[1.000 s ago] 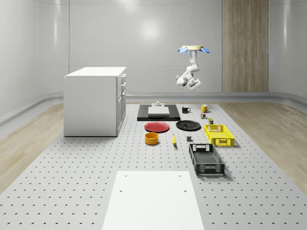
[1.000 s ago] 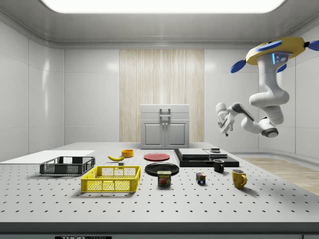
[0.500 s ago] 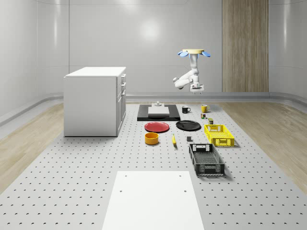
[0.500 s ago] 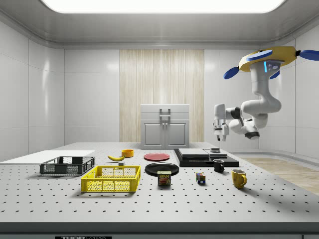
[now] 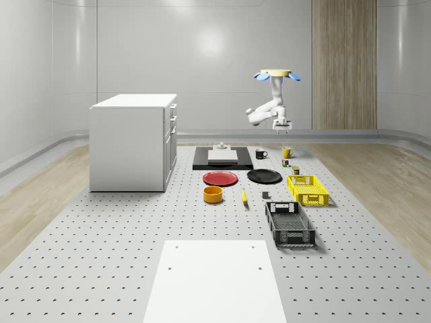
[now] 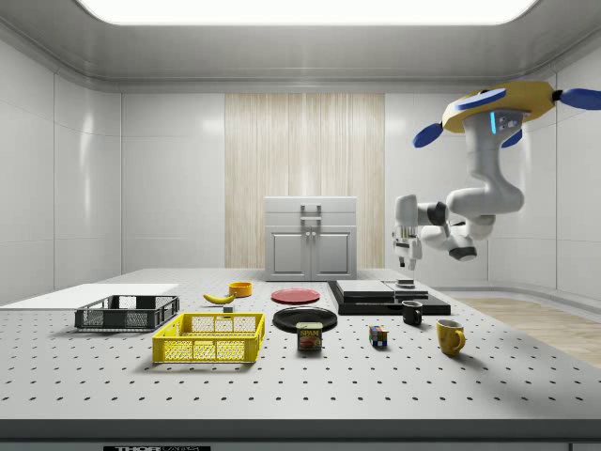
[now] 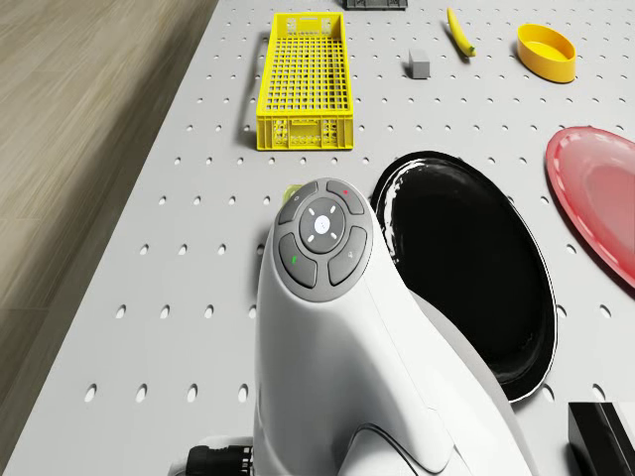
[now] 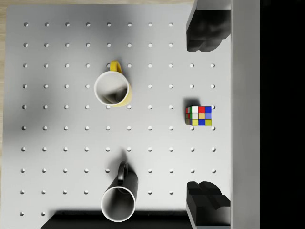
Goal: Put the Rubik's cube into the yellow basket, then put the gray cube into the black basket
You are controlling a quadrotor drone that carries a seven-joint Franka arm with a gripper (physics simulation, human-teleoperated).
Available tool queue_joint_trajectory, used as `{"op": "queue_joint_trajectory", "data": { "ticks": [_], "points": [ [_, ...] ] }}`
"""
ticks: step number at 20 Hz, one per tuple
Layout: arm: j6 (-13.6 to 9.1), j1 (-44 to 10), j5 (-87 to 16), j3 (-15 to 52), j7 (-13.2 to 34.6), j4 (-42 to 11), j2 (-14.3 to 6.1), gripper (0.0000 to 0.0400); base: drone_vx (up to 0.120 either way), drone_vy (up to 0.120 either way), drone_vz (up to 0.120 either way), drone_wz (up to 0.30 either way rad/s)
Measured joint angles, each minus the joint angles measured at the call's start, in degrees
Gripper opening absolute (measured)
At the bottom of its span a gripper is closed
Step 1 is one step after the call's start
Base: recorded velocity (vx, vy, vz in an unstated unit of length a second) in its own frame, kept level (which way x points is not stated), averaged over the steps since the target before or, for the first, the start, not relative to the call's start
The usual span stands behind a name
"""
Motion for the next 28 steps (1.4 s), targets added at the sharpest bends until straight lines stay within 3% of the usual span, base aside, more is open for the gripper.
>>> {"op": "queue_joint_trajectory", "data": {
  "ticks": [18, 28],
  "points": [
    [4.39, -2.46, 2.63, 2.02, 2.18, 0.35, -5.35, 0.0400, 0.000, 0.000, -0.120, 0.000],
    [6.82, -3.32, 3.99, 2.80, 2.99, 0.54, -7.99, 0.0400, 0.116, 0.000, -0.120, 0.000]
  ]
}}
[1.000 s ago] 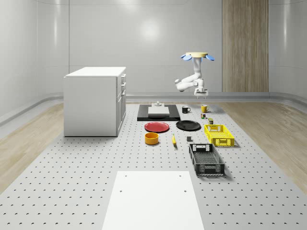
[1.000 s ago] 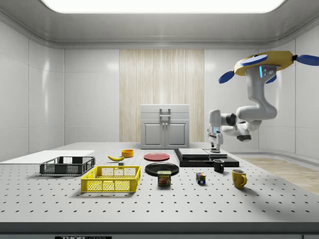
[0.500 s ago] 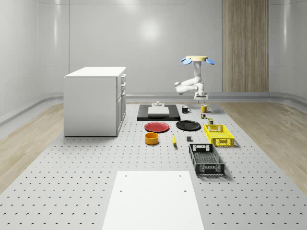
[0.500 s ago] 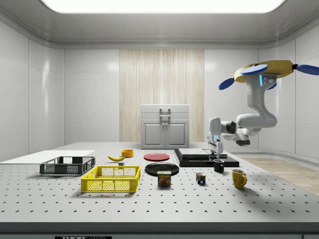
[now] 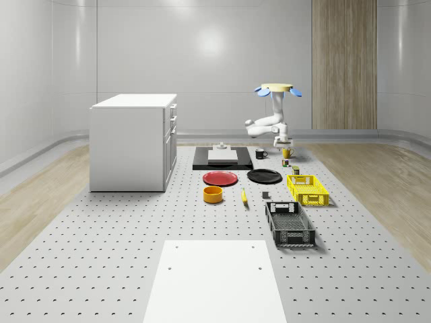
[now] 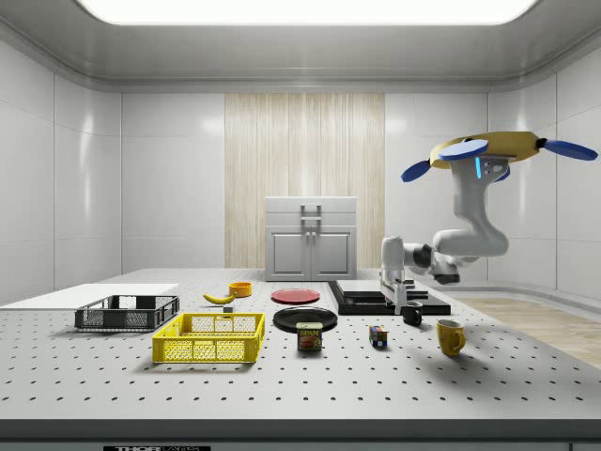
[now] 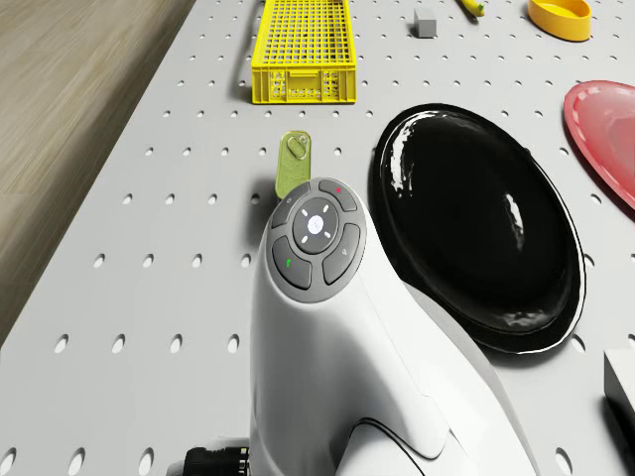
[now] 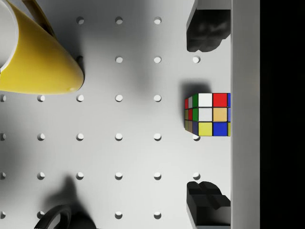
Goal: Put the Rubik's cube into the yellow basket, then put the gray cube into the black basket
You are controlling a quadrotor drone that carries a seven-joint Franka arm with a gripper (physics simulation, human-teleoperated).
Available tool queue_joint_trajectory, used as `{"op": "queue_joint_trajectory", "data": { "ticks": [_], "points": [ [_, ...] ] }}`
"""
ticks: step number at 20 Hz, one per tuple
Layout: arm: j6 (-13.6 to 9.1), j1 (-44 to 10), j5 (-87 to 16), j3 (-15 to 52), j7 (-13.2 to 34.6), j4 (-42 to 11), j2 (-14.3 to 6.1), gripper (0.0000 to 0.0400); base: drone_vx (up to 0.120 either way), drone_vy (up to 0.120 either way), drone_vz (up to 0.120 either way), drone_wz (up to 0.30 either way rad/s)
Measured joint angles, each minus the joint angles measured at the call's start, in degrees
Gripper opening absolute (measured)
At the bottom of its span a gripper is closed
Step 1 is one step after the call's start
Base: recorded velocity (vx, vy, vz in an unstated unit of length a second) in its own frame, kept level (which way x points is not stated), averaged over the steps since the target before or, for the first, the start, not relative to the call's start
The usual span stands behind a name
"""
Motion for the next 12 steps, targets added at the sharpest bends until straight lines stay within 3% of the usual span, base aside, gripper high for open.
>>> {"op": "queue_joint_trajectory", "data": {
  "ticks": [7, 9, 12],
  "points": [
    [1.59, -0.52, 0.86, 0.46, 0.49, 0.11, -1.72, 0.0400, 0.114, 0.000, -0.120, 0.000],
    [2.03, -0.66, 1.09, 0.59, 0.62, 0.14, -2.19, 0.0400, 0.040, 0.000, -0.120, 0.000],
    [2.67, -0.86, 1.42, 0.76, 0.80, 0.19, -2.88, 0.0400, 0.027, 0.000, -0.013, 0.000]
  ]
}}
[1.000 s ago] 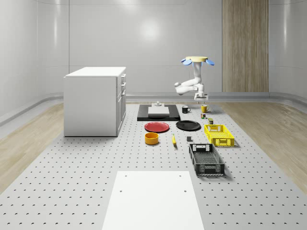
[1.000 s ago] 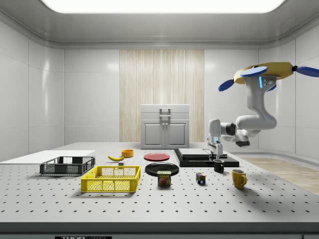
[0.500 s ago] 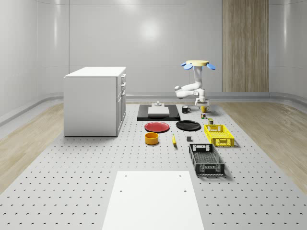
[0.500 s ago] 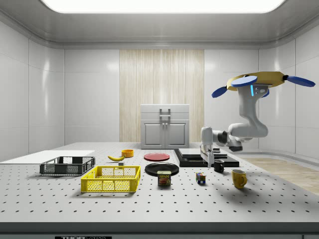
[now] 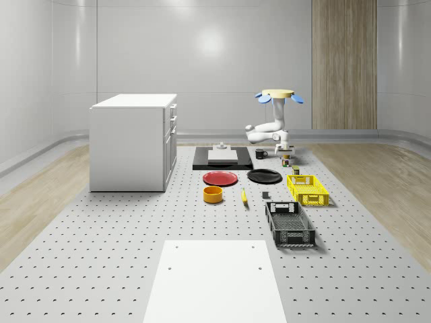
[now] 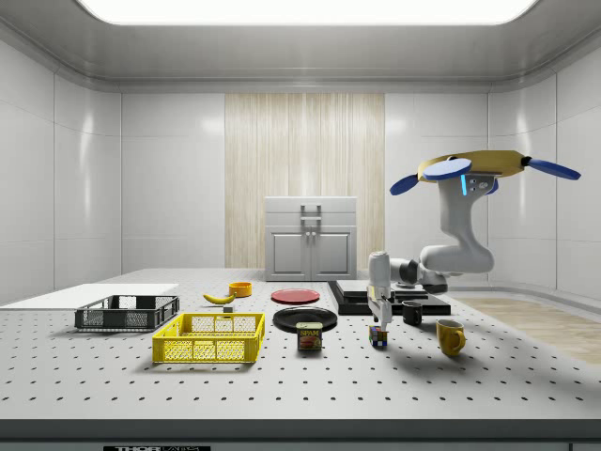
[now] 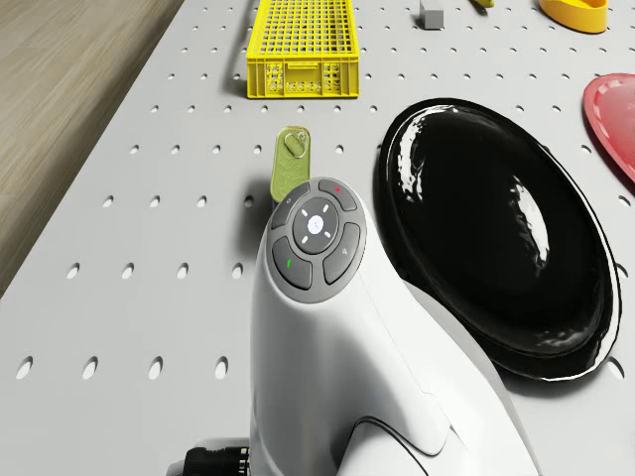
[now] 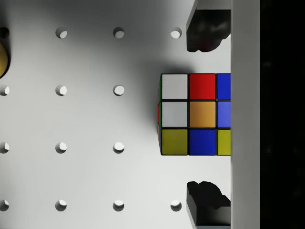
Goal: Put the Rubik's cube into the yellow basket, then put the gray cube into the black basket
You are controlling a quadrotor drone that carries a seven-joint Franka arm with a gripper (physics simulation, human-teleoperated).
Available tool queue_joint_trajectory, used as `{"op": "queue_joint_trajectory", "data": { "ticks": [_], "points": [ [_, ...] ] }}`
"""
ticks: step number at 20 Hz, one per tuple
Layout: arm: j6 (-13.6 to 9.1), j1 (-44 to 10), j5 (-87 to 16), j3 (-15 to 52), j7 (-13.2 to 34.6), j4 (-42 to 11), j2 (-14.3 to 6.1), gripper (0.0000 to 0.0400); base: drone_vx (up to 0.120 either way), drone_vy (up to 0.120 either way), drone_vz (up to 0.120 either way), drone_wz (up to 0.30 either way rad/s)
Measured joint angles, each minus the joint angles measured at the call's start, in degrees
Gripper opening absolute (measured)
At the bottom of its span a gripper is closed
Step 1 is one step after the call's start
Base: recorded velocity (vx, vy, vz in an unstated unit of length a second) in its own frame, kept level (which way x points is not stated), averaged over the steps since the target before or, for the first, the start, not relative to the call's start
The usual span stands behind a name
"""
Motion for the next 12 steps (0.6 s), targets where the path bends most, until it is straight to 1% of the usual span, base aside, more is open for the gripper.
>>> {"op": "queue_joint_trajectory", "data": {
  "ticks": [1, 4, 9, 12],
  "points": [
    [0.21, -0.06, 0.11, 0.06, 0.06, 0.01, -0.23, 0.0400, 0.080, 0.000, 0.000, 0.000],
    [1.01, -0.20, 0.08, -0.16, 0.17, 0.10, -0.97, 0.0400, 0.000, 0.000, 0.000, 0.000],
    [3.30, -0.20, -2.07, -2.75, -0.01, 0.61, -2.50, 0.0400, 0.000, 0.000, 0.000, 0.000],
    [4.25, -0.30, -2.79, -3.66, -0.02, 0.84, -3.18, 0.0400, 0.000, 0.000, 0.000, 0.000]
  ]
}}
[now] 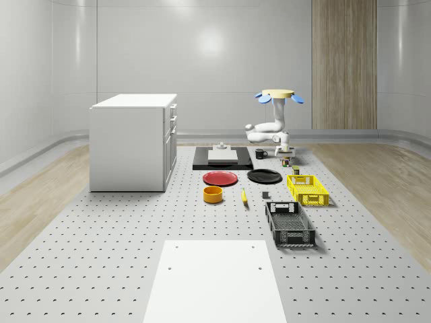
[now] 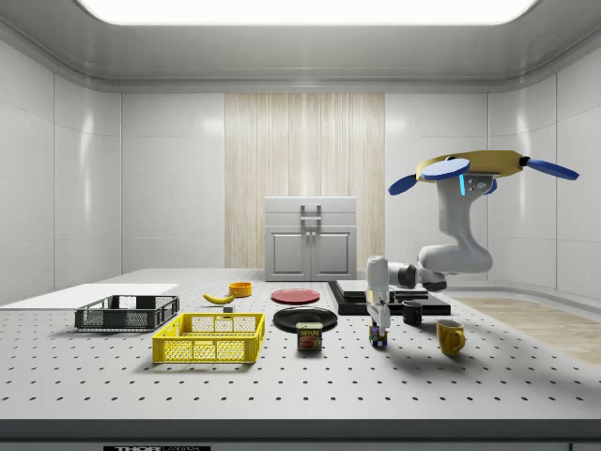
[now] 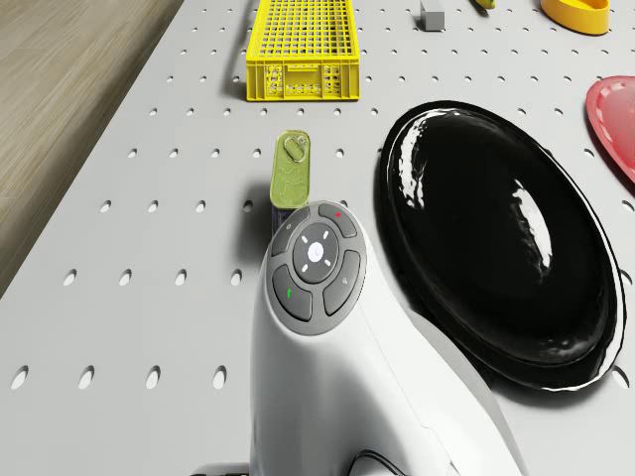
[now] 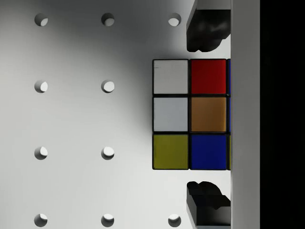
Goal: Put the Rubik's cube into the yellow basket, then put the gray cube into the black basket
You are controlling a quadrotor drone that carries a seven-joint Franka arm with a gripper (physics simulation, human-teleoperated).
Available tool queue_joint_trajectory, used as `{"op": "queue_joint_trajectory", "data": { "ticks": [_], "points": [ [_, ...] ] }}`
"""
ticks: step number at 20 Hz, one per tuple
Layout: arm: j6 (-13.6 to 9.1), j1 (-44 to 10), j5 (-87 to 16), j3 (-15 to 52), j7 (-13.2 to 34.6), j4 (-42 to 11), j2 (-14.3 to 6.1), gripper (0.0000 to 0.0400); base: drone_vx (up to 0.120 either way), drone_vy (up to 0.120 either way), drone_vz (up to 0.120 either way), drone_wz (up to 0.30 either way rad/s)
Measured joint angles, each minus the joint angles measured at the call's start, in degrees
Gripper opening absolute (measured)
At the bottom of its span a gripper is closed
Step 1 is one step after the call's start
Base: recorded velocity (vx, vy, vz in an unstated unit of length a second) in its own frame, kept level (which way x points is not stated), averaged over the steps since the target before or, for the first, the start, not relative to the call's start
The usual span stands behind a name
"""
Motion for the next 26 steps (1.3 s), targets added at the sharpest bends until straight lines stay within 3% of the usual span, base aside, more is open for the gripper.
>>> {"op": "queue_joint_trajectory", "data": {
  "ticks": [15, 19, 26],
  "points": [
    [2.84, -1.71, -1.23, -1.64, 0.40, 1.65, -1.88, 0.0400, 0.000, 0.000, 0.000, 0.000],
    [3.25, -2.18, -1.00, -1.47, 0.58, 1.96, -2.23, 0.0353, 0.000, 0.000, 0.000, 0.000],
    [3.95, -2.63, -0.62, -1.27, 0.83, 2.17, -2.94, 0.0330, 0.000, 0.000, 0.000, 0.000]
  ]
}}
